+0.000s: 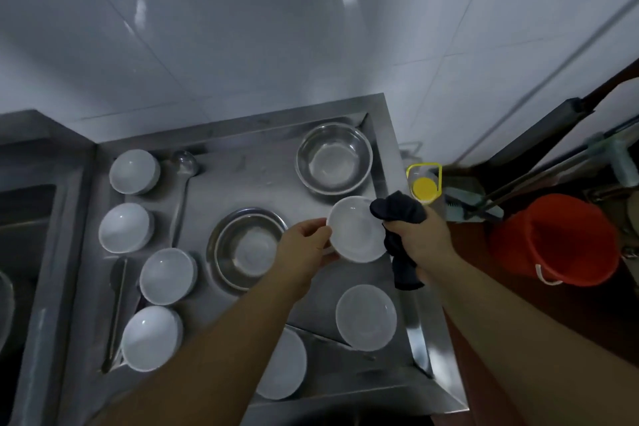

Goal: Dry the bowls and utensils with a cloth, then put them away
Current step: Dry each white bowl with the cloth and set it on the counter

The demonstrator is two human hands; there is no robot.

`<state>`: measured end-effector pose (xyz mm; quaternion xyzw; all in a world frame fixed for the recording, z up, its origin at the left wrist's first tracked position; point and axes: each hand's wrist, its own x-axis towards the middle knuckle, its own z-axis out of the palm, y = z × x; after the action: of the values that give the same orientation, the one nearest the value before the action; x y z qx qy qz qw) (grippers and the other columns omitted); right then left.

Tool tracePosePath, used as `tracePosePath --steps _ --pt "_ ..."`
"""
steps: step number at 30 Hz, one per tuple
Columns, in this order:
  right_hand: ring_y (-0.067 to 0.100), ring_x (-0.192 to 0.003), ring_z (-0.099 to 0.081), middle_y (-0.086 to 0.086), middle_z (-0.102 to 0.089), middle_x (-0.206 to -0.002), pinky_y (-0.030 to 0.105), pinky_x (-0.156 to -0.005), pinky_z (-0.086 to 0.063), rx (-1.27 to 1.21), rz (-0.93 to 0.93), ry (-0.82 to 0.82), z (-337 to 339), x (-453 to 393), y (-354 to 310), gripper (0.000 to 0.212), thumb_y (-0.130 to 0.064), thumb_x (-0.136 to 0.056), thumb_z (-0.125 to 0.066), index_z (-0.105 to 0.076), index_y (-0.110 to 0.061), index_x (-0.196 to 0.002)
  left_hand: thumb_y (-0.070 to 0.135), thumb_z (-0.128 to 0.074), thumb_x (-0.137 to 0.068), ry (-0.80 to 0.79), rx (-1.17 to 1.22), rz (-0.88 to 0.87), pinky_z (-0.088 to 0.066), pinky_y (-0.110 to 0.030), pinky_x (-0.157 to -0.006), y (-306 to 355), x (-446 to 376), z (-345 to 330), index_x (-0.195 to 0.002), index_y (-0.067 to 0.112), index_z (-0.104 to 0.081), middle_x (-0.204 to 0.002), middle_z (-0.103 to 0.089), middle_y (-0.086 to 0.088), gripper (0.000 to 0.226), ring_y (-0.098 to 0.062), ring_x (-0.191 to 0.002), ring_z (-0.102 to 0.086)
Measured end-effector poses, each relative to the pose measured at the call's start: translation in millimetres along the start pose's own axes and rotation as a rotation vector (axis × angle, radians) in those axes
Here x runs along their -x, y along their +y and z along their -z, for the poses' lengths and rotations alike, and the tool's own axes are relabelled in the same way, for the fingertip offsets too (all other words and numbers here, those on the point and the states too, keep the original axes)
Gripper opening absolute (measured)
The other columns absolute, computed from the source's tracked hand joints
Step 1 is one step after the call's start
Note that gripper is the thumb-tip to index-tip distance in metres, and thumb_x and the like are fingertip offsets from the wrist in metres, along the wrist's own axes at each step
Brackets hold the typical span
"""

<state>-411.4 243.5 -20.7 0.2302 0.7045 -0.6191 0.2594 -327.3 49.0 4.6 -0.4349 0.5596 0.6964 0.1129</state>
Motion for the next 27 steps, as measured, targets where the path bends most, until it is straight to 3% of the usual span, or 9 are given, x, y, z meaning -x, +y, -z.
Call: tracePosePath --steps 2,6,10,12,14,16,20,24,27 --pt "0.028 -0.071 -0.065 0.017 -0.071 -0.087 0.044 -0.068 -0.054 0.049 -0.007 0.045 -0.1 -13.9 8.8 0.032 -0.003 -0.083 -0.08 -0.07 -0.01 -0.113 0.01 -0.065 -0.101 -0.004 -0.004 0.042 -0.067 -0.044 -0.086 -7.1 -13.4 -3.0 -0.123 0.008 -0.074 -0.112 -0.08 -0.014 0.023 -0.027 -0.099 -0.079" --pt "0.017 -0.059 -0.071 0.012 -0.074 -0.082 0.03 -0.049 -0.054 0.145 -0.032 0.084 -1.9 -31.7 23.9 0.025 -0.007 -0.08 -0.081 -0.069 -0.02 -0.098 0.01 -0.064 -0.104 0.008 -0.029 0.112 -0.061 -0.06 -0.095 -19.7 -37.2 -7.1 -0.127 0.003 -0.068 -0.113 -0.077 -0.02 0.025 -0.038 -0.106 -0.076" --pt "0.034 -0.078 -0.071 0.019 -0.072 -0.09 0.047 -0.066 -0.059 0.243 -0.056 0.072 -9.7 -40.2 35.0 0.034 -0.02 -0.068 -0.074 -0.067 -0.012 -0.1 0.008 -0.063 -0.104 0.035 -0.033 0.15 -0.062 -0.052 -0.096 -34.0 -56.7 -7.6 -0.128 0.002 -0.068 -0.115 -0.077 -0.019 0.025 -0.034 -0.107 -0.076" --pt "0.024 -0.063 -0.056 0.012 -0.059 -0.074 0.04 -0.056 -0.049 0.209 -0.047 0.056 -16.2 -41.6 41.3 0.018 -0.012 -0.068 -0.068 -0.055 -0.01 -0.081 0.007 -0.062 -0.105 0.052 -0.022 0.173 -0.061 -0.052 -0.098 -43.0 -65.6 -6.8 -0.129 0.001 -0.067 -0.117 -0.076 -0.021 0.026 -0.035 -0.109 -0.075" --pt "0.016 -0.061 -0.033 -0.002 -0.036 -0.063 0.03 -0.05 -0.034 0.165 -0.002 0.013 -23.2 -45.0 47.1 0.033 0.004 -0.07 -0.059 -0.039 -0.022 -0.066 0.006 -0.061 -0.105 0.071 -0.019 0.185 -0.061 -0.053 -0.099 -50.5 -73.5 -6.0 -0.13 0.001 -0.066 -0.117 -0.075 -0.021 0.026 -0.036 -0.11 -0.074" --pt "0.022 -0.067 -0.024 0.003 -0.023 -0.07 0.035 -0.051 -0.027 0.138 0.019 -0.01 -28.0 -47.6 50.7 0.036 0.009 -0.07 -0.055 -0.028 -0.015 -0.07 0.006 -0.06 -0.106 0.086 -0.025 0.179 -0.061 -0.054 -0.098 -56.9 -79.8 -5.1 -0.127 0.003 -0.067 -0.115 -0.075 -0.02 0.023 -0.037 -0.108 -0.074" --pt "0.023 -0.066 -0.032 0.007 -0.038 -0.075 0.04 -0.055 -0.03 0.098 -0.01 -0.004 -28.5 -48.8 59.4 0.019 0.001 -0.073 -0.061 -0.045 0.003 -0.083 0.007 -0.06 -0.104 0.1 -0.017 0.179 -0.063 -0.053 -0.095 -62.6 -82.9 -3.0 -0.107 0.015 -0.069 -0.109 -0.076 -0.015 0.013 -0.035 -0.106 -0.075" --pt "0.01 -0.051 -0.055 -0.013 -0.061 -0.062 0.025 -0.047 -0.046 0.182 0.019 0.1 -18.5 -40.1 56.8 0.023 -0.014 -0.07 -0.069 -0.064 -0.023 -0.09 0.007 -0.061 -0.103 0.083 -0.057 0.17 -0.063 -0.053 -0.094 -64.6 -80.9 0.5 -0.116 0.012 -0.071 -0.11 -0.077 -0.014 0.018 -0.035 -0.106 -0.076" --pt "0.013 -0.071 -0.066 -0.001 -0.068 -0.082 0.032 -0.061 -0.053 0.299 0.012 0.181 -5.8 -31.8 53.8 0.027 -0.027 -0.068 -0.073 -0.062 -0.024 -0.092 0.012 -0.068 -0.097 0.121 -0.164 0.193 -0.063 -0.056 -0.094 -64.5 -74.6 6.9 -0.126 0.007 -0.068 -0.12 -0.073 -0.021 0.029 -0.034 -0.104 -0.074"
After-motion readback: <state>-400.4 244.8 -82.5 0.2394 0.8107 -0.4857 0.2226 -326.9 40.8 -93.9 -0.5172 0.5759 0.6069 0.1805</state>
